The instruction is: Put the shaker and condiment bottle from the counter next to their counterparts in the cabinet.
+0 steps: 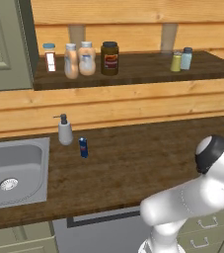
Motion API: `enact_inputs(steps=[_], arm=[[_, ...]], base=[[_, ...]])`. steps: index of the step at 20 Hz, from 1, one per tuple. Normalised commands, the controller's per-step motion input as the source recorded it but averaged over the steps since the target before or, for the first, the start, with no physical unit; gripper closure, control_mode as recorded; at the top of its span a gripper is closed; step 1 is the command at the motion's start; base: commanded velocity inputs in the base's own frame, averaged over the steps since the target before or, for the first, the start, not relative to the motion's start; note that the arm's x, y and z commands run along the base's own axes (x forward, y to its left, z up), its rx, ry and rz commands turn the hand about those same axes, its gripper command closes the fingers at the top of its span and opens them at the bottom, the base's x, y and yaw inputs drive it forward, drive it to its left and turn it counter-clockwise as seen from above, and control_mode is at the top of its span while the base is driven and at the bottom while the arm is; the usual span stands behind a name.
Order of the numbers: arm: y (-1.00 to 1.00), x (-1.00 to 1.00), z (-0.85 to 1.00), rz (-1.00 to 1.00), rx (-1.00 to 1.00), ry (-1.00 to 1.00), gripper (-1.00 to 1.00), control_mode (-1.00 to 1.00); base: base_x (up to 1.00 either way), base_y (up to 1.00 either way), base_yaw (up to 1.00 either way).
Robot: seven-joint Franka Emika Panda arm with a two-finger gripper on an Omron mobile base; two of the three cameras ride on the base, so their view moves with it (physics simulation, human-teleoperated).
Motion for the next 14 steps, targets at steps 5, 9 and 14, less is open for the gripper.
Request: enact_inputs(steps=[5,9,14], arm=[[-0.57,-1.0,0.0,-0.17,-0.27,0.17,-1.0,-1.0],[-0.32,-1.0,0.0,-0.32,-0.16,0.03,-1.0,-1.0],[-0.17,-1.0,0.0,-0.45,0.0,0.0,-1.0,-1.0]], base=[[0.0,0.0,0.0],[0.0,0.0,0.0],[0.0,0.0,0.0]])
